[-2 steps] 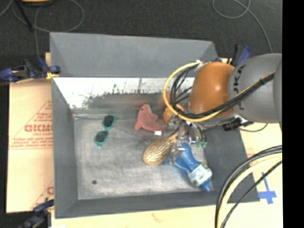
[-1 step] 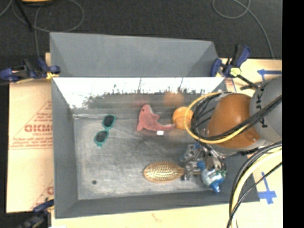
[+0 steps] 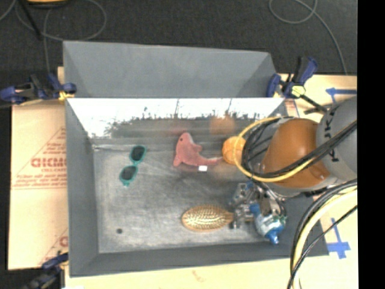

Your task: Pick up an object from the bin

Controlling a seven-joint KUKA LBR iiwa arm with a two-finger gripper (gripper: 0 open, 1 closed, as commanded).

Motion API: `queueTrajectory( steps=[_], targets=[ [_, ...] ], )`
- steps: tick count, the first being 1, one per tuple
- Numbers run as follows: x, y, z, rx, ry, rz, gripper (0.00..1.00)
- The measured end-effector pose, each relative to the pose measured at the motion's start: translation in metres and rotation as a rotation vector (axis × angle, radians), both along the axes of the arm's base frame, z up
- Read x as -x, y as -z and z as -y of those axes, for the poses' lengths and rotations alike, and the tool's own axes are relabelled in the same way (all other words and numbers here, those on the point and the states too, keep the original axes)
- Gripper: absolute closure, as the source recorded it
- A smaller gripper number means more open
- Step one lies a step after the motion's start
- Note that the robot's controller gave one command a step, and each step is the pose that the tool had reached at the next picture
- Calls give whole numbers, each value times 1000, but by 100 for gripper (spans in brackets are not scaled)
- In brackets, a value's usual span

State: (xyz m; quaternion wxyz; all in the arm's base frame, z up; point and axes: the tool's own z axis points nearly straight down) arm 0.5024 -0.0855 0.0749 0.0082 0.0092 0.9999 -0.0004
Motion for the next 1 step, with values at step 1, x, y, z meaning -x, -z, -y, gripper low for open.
queueTrajectory(
  steps=[1],
  targets=[
    [0,-1,0,0,0,-2,100]
  ],
)
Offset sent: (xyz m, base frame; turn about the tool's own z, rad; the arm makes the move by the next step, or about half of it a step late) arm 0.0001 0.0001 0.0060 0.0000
